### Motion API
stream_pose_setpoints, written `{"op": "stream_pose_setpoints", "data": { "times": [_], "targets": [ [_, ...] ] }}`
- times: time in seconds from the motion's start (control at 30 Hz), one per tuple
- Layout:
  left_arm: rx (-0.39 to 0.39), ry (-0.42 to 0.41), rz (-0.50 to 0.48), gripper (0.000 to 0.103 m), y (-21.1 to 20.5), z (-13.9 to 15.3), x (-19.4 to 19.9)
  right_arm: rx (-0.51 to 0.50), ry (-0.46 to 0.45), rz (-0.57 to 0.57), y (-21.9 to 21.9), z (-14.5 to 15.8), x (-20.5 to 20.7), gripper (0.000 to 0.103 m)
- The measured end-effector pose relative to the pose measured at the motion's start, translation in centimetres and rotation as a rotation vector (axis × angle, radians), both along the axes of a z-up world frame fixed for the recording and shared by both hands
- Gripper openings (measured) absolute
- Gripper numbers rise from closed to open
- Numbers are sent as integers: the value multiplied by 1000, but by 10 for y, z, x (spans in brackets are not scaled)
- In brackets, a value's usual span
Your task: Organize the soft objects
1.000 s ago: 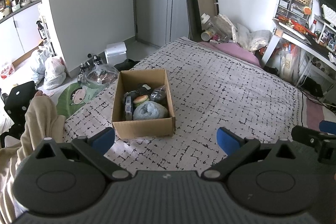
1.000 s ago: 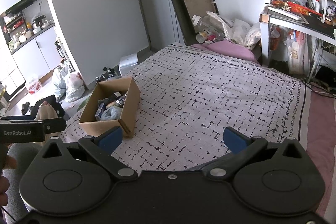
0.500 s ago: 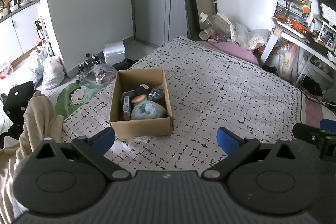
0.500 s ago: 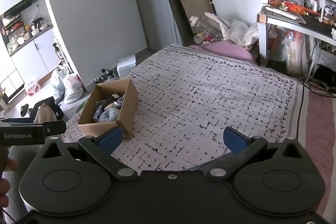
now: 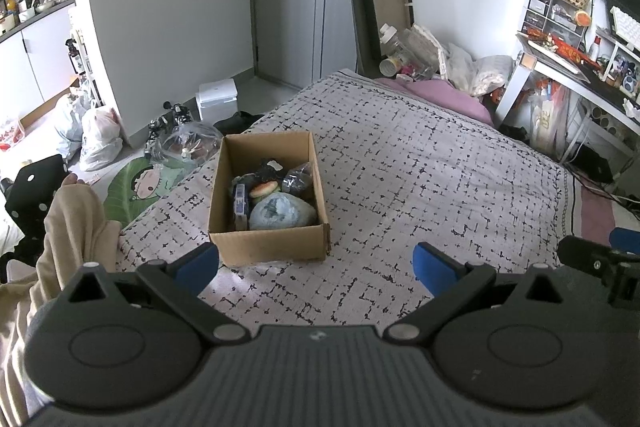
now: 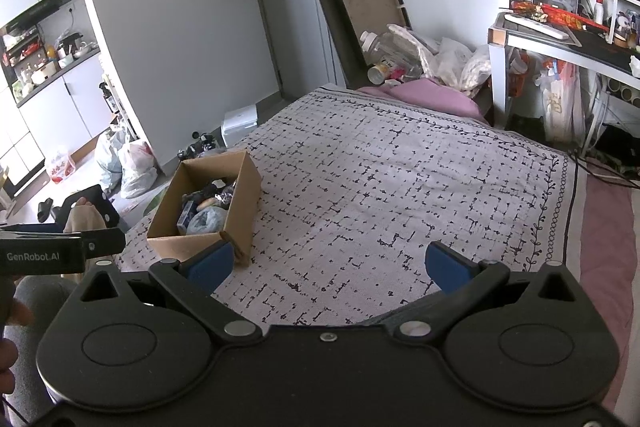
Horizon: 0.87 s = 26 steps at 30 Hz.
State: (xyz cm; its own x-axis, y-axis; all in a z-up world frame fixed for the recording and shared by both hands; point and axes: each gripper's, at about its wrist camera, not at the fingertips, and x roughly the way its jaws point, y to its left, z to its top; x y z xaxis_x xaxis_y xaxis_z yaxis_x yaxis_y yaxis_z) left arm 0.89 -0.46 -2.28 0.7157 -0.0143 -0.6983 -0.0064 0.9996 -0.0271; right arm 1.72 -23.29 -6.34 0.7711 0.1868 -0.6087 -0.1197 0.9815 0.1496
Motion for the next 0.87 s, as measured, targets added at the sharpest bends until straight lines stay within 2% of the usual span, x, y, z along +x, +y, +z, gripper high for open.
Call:
{"op": "stream_pose_setpoints", "data": {
  "times": [0.7, 0.87],
  "targets": [
    [4, 8, 13, 102, 3, 1, 0, -2, 0, -6, -3, 2, 1, 103],
    [-10, -3, -10, 102, 4, 1, 0, 1, -5, -26, -1, 2, 7, 103]
  ]
}}
